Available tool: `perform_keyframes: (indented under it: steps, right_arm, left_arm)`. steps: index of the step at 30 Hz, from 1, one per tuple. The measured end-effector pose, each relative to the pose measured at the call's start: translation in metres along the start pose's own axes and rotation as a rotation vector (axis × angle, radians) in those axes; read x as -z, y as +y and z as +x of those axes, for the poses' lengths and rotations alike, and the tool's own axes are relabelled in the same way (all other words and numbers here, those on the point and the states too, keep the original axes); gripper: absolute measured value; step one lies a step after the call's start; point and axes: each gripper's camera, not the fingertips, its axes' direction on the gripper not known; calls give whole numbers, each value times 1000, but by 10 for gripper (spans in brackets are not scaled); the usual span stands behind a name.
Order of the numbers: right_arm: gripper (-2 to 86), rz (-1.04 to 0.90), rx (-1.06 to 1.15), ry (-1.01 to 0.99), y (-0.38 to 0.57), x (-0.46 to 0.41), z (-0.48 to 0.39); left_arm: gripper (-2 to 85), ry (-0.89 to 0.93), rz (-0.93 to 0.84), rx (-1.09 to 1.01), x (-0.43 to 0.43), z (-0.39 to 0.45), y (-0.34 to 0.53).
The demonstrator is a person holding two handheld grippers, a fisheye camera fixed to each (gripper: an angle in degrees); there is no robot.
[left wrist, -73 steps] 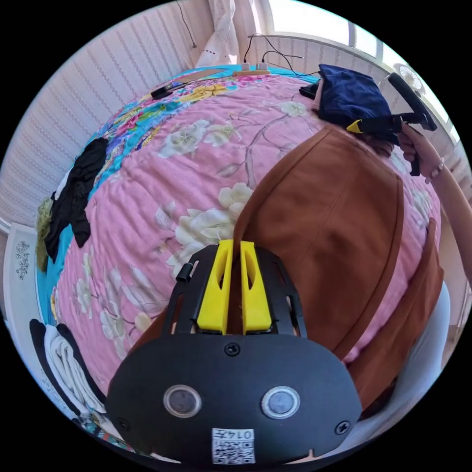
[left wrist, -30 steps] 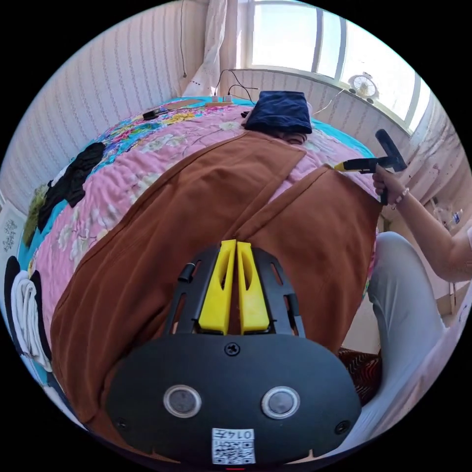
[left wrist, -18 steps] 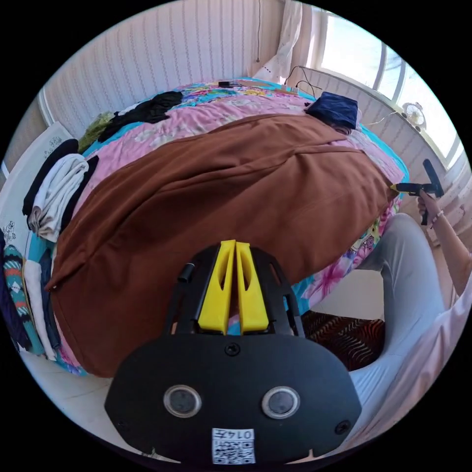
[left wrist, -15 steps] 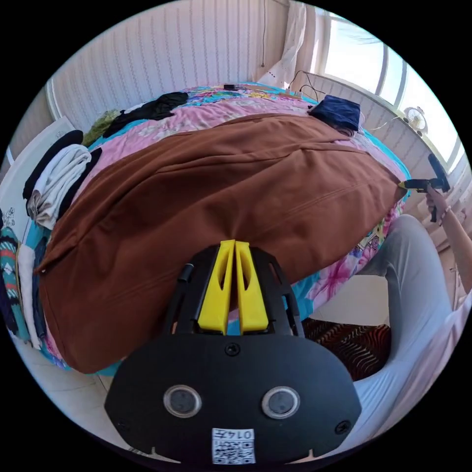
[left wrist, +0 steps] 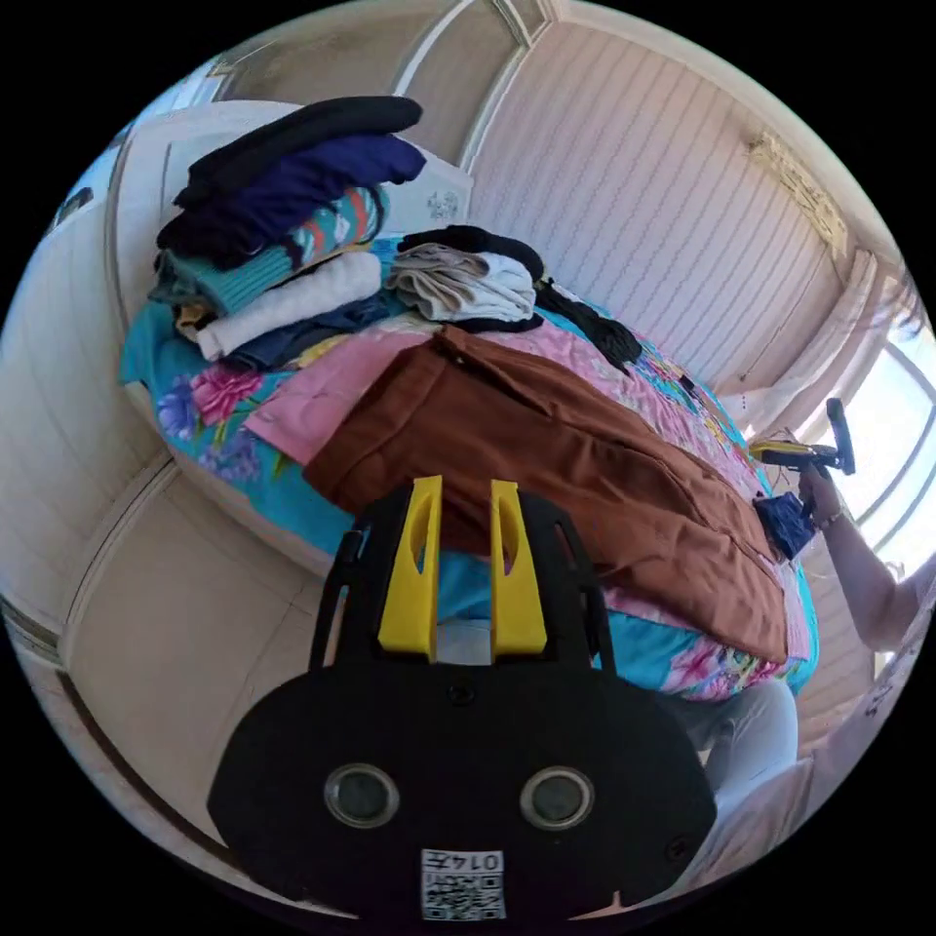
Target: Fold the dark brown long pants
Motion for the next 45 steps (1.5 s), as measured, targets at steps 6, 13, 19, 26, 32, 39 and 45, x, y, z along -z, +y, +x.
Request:
perform_keyframes:
  steps: [6, 13, 19, 26, 32, 39, 45]
  right_arm:
    - [133, -10, 300, -196, -285, -100, -123]
    - [137, -251, 199, -180, -407, -215, -169]
    - [26, -185, 296, -208, -416, -177, -174]
    - [10, 155, 314, -58, -416, -68, -189]
    - [20, -102, 282, 99, -420, -127, -193]
    - [57, 48, 240, -46, -233, -52, -146]
    - [73, -72, -260, -78, 61, 19, -50]
  left_arm:
    - [118, -2, -6, 172, 8, -85, -12]
    - [137, 142, -35, 281, -2, -129, -31]
    - [100, 131, 0, 258, 33, -140, -41]
    - [99, 53, 65, 185, 69, -131, -55]
    - [100, 74, 16, 236, 74, -137, -68]
    - [81, 100, 20, 202, 95, -133, -67]
    - [80, 135, -59, 220, 77, -129, -82]
